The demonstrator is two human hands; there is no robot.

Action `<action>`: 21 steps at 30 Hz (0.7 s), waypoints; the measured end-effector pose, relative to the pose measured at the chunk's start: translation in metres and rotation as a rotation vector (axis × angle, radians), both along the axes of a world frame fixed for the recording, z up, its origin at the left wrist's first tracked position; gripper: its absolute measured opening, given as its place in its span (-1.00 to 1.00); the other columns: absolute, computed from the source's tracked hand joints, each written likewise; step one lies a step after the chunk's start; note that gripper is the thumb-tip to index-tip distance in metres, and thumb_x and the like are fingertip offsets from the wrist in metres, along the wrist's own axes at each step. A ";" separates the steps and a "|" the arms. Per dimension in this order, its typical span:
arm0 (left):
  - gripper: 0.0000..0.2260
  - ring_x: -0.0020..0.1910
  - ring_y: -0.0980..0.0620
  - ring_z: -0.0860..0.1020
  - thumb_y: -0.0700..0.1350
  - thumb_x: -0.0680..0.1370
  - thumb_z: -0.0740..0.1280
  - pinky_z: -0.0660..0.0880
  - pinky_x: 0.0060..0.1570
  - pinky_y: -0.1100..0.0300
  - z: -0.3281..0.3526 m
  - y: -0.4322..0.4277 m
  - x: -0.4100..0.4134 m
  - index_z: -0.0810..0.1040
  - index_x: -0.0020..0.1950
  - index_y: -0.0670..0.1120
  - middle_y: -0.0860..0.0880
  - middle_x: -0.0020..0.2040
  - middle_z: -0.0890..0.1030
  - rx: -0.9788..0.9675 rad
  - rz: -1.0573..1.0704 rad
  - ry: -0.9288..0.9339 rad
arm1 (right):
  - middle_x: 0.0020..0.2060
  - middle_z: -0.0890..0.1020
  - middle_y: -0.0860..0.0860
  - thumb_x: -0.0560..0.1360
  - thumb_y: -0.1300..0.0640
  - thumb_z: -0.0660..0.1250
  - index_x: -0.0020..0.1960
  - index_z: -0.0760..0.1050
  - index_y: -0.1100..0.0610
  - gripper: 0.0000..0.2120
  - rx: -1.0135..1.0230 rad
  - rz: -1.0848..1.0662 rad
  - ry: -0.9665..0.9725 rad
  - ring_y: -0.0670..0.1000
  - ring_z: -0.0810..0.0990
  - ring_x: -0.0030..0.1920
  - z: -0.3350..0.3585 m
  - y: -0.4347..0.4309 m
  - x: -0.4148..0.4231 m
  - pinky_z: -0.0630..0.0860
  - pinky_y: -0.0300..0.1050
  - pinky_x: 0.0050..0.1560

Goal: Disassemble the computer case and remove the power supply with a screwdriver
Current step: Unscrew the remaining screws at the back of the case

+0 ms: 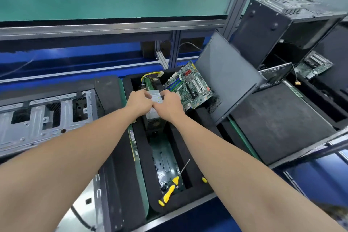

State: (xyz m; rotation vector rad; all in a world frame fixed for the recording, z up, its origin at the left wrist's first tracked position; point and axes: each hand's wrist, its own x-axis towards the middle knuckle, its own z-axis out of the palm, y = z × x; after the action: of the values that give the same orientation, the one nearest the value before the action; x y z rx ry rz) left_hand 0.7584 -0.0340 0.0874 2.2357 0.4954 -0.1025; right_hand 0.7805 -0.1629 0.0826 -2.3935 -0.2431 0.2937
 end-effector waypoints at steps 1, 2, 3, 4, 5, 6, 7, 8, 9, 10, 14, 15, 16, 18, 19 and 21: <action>-0.69 0.05 -0.08 0.53 -0.26 0.55 0.21 0.42 -0.05 0.13 0.002 -0.006 -0.009 0.60 0.23 -0.08 -0.12 0.26 0.57 -0.001 0.005 0.001 | 0.35 0.51 0.17 0.56 0.00 0.44 0.49 0.41 0.18 -0.43 0.006 0.017 -0.006 0.17 0.49 0.36 0.002 -0.006 -0.007 0.49 0.04 0.27; -0.70 0.04 -0.07 0.53 -0.26 0.55 0.21 0.41 -0.06 0.15 0.004 -0.013 -0.020 0.63 0.18 -0.05 -0.11 0.21 0.61 -0.002 0.005 0.010 | 0.34 0.52 0.16 0.56 0.01 0.45 0.48 0.43 0.17 -0.45 0.008 0.031 -0.011 0.16 0.50 0.35 0.004 -0.012 -0.015 0.49 0.05 0.29; -0.70 0.02 -0.09 0.55 -0.24 0.54 0.21 0.42 -0.09 0.16 0.006 -0.020 -0.031 0.65 0.14 -0.02 -0.11 0.17 0.63 -0.005 0.005 0.021 | 0.33 0.54 0.15 0.57 0.00 0.45 0.47 0.46 0.17 -0.47 0.008 0.043 -0.016 0.15 0.51 0.34 0.005 -0.020 -0.022 0.49 0.04 0.30; -0.72 0.02 -0.12 0.58 -0.22 0.54 0.21 0.44 -0.10 0.15 0.007 -0.028 -0.043 0.66 0.10 0.00 -0.11 0.13 0.65 -0.008 0.006 0.031 | 0.31 0.56 0.15 0.57 0.00 0.45 0.45 0.49 0.17 -0.49 0.009 0.050 -0.023 0.14 0.52 0.34 0.006 -0.027 -0.029 0.49 0.02 0.30; -0.76 0.02 -0.14 0.62 -0.20 0.54 0.23 0.50 -0.08 0.14 0.008 -0.035 -0.055 0.65 0.05 0.03 -0.11 0.09 0.67 -0.007 0.006 0.037 | 0.30 0.59 0.13 0.57 0.01 0.46 0.41 0.53 0.17 -0.53 0.010 0.054 -0.030 0.12 0.54 0.33 0.006 -0.036 -0.036 0.48 -0.02 0.30; -0.81 0.00 -0.14 0.65 -0.17 0.54 0.26 0.57 -0.04 0.11 0.007 -0.042 -0.066 0.64 -0.02 0.05 -0.11 0.05 0.69 -0.008 0.007 0.044 | 0.28 0.61 0.12 0.56 0.01 0.47 0.36 0.57 0.17 -0.57 0.009 0.056 -0.039 0.11 0.55 0.32 0.006 -0.044 -0.044 0.46 -0.05 0.28; -0.85 -0.07 -0.12 0.68 -0.15 0.55 0.29 0.63 -0.01 0.07 0.007 -0.050 -0.077 0.62 -0.07 0.05 -0.11 0.01 0.70 -0.015 0.008 0.050 | 0.26 0.63 0.10 0.55 0.03 0.47 0.31 0.61 0.17 -0.62 0.005 0.058 -0.048 0.10 0.56 0.30 0.006 -0.052 -0.051 0.45 -0.08 0.25; -0.86 -0.14 -0.11 0.69 -0.16 0.55 0.29 0.66 -0.01 0.04 0.005 -0.057 -0.088 0.60 -0.11 0.05 -0.13 -0.02 0.70 -0.030 0.004 0.061 | 0.23 0.65 0.08 0.54 0.05 0.47 0.24 0.64 0.15 -0.69 0.003 0.058 -0.055 0.09 0.58 0.27 0.006 -0.061 -0.058 0.44 -0.11 0.20; -0.84 -0.20 -0.09 0.68 -0.18 0.56 0.28 0.67 -0.03 0.03 0.003 -0.064 -0.099 0.61 -0.12 0.04 -0.15 -0.03 0.71 -0.047 -0.005 0.075 | 0.20 0.67 0.05 0.54 0.06 0.46 0.18 0.65 0.13 -0.75 0.006 0.052 -0.062 0.08 0.60 0.25 0.006 -0.070 -0.066 0.44 -0.14 0.16; -0.81 -0.22 -0.10 0.67 -0.20 0.56 0.26 0.68 -0.04 0.02 0.001 -0.071 -0.109 0.62 -0.12 0.02 -0.16 -0.02 0.71 -0.055 -0.019 0.091 | 0.16 0.69 0.04 0.53 0.07 0.45 0.12 0.67 0.12 -0.80 0.013 0.046 -0.066 0.08 0.61 0.22 0.005 -0.079 -0.073 0.44 -0.15 0.13; -0.80 -0.13 -0.10 0.69 -0.20 0.55 0.27 0.67 -0.14 0.09 -0.010 -0.090 -0.144 0.62 -0.12 0.06 -0.11 -0.04 0.69 0.025 -0.073 0.148 | 0.02 0.72 0.01 0.55 0.05 0.42 -0.11 0.64 0.01 -0.93 0.028 0.030 -0.006 0.05 0.64 0.12 0.003 -0.106 -0.095 0.46 -0.16 0.01; -0.82 -0.14 -0.07 0.67 -0.19 0.55 0.29 0.64 -0.17 0.14 -0.014 -0.094 -0.150 0.61 -0.12 0.07 -0.10 -0.04 0.68 0.049 -0.093 0.163 | -0.03 0.71 0.01 0.55 0.06 0.41 -0.17 0.60 0.00 -0.88 0.025 0.029 0.017 0.05 0.64 0.10 0.002 -0.111 -0.100 0.45 -0.16 -0.02; -0.84 -0.13 -0.03 0.64 -0.18 0.56 0.32 0.60 -0.17 0.18 -0.018 -0.098 -0.156 0.62 -0.11 0.07 -0.08 -0.01 0.68 0.072 -0.113 0.180 | -0.08 0.71 0.03 0.55 0.07 0.41 -0.23 0.57 0.00 -0.82 0.022 0.032 0.042 0.05 0.65 0.06 0.000 -0.116 -0.105 0.46 -0.16 -0.04; -0.90 -0.02 0.02 0.62 -0.14 0.57 0.37 0.54 -0.03 0.23 -0.028 -0.104 -0.163 0.67 -0.01 0.04 -0.03 0.07 0.69 0.108 -0.138 0.201 | -0.21 0.70 0.07 0.55 0.11 0.40 -0.32 0.53 0.02 -0.74 0.024 0.031 0.095 0.09 0.69 -0.09 -0.005 -0.125 -0.115 0.57 -0.08 -0.11; -0.90 0.05 0.03 0.62 -0.12 0.56 0.40 0.51 0.03 0.25 -0.033 -0.107 -0.166 0.69 0.04 0.00 -0.01 0.11 0.69 0.125 -0.145 0.201 | -0.26 0.70 0.09 0.55 0.13 0.40 -0.31 0.54 0.05 -0.75 0.035 0.018 0.128 0.09 0.70 -0.19 -0.008 -0.130 -0.119 0.63 -0.05 -0.17; -0.83 0.12 0.02 0.61 -0.06 0.55 0.45 0.48 0.10 0.25 -0.043 -0.113 -0.170 0.70 0.12 -0.05 0.00 0.13 0.69 0.154 -0.161 0.202 | -0.36 0.69 0.09 0.56 0.17 0.38 -0.25 0.58 0.13 -0.80 0.057 -0.023 0.219 0.01 0.66 -0.44 -0.016 -0.138 -0.127 0.62 -0.13 -0.40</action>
State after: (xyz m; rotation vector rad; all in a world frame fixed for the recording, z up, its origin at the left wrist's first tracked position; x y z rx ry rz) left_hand 0.5884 -0.1469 0.0449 2.4275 0.4429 -0.3888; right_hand 0.6532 -0.3004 0.0661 -2.2838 -0.1214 0.5266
